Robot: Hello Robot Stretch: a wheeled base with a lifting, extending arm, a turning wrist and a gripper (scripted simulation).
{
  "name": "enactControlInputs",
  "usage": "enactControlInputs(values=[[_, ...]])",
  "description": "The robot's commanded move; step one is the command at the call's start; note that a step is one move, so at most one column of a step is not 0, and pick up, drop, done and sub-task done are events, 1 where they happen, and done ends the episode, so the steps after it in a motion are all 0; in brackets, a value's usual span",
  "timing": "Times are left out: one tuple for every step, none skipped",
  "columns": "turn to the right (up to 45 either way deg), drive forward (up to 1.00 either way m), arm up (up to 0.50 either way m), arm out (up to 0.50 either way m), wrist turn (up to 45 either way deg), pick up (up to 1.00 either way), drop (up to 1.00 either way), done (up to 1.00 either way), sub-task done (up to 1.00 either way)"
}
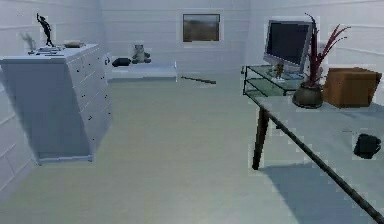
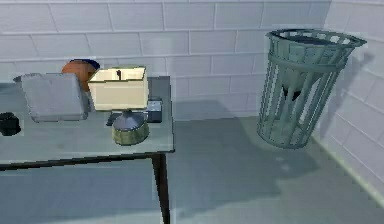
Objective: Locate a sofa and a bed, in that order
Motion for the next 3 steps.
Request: enactControlInputs(values=[[0.0,0.45,0.00,0.00,0.0,0.00,0.00,0.00,0.00],[-12.0,0.00,0.00,0.00,0.0,0.00,0.00,0.00,0.00],[0.0,1.00,0.00,0.00,0.0,0.00,0.00,0.00,0.00]])
